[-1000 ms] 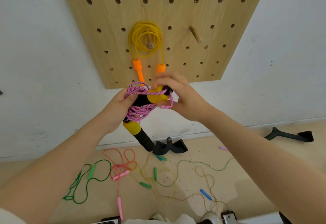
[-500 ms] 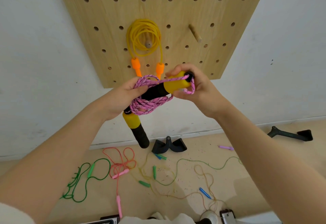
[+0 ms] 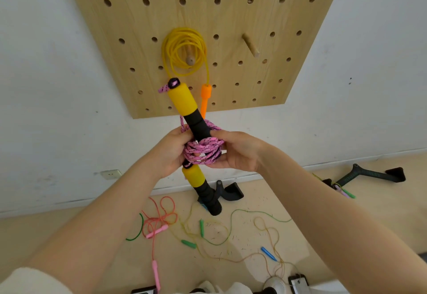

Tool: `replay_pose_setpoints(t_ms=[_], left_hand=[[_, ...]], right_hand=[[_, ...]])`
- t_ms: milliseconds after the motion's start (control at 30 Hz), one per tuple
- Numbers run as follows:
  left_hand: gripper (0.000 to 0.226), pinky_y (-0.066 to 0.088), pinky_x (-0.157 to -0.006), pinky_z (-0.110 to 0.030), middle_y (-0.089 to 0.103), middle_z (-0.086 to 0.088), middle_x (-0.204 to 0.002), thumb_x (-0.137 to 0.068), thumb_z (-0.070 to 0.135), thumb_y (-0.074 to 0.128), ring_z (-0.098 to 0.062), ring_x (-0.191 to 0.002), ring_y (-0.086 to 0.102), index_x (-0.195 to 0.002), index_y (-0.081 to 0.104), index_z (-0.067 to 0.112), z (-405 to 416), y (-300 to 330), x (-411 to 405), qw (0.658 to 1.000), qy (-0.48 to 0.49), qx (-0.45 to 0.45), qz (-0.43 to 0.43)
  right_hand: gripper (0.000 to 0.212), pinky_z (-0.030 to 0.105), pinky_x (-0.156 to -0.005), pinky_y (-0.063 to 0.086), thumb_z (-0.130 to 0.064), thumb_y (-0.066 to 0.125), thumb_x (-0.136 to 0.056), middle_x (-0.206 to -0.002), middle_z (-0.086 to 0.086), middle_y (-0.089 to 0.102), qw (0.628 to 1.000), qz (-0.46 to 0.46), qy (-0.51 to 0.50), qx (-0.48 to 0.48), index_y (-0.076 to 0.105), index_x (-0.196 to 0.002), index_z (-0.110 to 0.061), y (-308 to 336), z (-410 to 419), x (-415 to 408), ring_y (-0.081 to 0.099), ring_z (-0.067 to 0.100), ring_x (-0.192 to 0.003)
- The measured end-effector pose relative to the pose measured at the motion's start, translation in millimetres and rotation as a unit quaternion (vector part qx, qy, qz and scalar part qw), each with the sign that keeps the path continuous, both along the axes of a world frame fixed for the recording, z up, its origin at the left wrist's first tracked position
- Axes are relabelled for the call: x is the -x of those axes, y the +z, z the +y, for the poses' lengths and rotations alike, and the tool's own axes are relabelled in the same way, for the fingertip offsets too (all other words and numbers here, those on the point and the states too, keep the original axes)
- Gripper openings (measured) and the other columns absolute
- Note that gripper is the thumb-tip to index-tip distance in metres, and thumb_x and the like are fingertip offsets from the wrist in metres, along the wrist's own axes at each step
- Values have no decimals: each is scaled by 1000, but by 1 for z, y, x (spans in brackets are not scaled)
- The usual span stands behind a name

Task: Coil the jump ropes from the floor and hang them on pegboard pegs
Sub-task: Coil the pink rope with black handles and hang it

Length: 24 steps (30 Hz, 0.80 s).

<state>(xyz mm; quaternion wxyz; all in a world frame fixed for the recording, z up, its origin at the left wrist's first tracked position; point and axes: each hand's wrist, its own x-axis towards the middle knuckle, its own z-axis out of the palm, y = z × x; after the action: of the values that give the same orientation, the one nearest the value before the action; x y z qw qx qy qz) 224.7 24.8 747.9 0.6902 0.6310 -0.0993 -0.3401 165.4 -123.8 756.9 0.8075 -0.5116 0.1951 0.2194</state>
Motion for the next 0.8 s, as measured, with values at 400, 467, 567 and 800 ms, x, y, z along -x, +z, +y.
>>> replay_pose_setpoints(t_ms=[400, 467, 567, 800], left_hand=[[27, 46, -92, -47, 67, -20, -106, -96, 17, 43, -35, -98, 62, -112, 61, 5, 6, -5, 5, 969, -14, -221, -109], [27, 47, -88, -47, 66, -22, -105, -97, 16, 42, -34, -94, 61, -110, 62, 4, 6, -6, 7, 967, -19, -225, -114], [24, 41, -77, -39, 62, -23, -95, -97, 16, 40, -26, -82, 52, -103, 60, 4, 3, -6, 8, 964, -22, -231, -131], [29, 40, -73, -36, 61, -20, -96, -98, 29, 41, -28, -86, 55, -99, 55, 3, -12, 0, 7, 941, 0, -248, -231]], right_hand=[[18, 20, -60, 55, -10, 50, -94, -111, 18, 52, 995, 60, 67, 46, 53, -109, 0, -9, 3, 11, 63, 29, -85], [19, 21, -62, 54, -2, 49, -93, -106, 17, 56, 994, 64, 75, 44, 53, -111, 0, -11, 3, 13, 63, 28, -85], [24, 21, -61, 53, 7, 48, -89, -97, 13, 59, 992, 66, 95, 55, 54, -110, -2, -9, 2, 14, 63, 25, -82], [12, 16, -40, 40, 0, 45, -93, -70, 7, 54, 986, 25, -39, 159, 55, -93, -6, -17, 20, 6, 48, 10, -49]])
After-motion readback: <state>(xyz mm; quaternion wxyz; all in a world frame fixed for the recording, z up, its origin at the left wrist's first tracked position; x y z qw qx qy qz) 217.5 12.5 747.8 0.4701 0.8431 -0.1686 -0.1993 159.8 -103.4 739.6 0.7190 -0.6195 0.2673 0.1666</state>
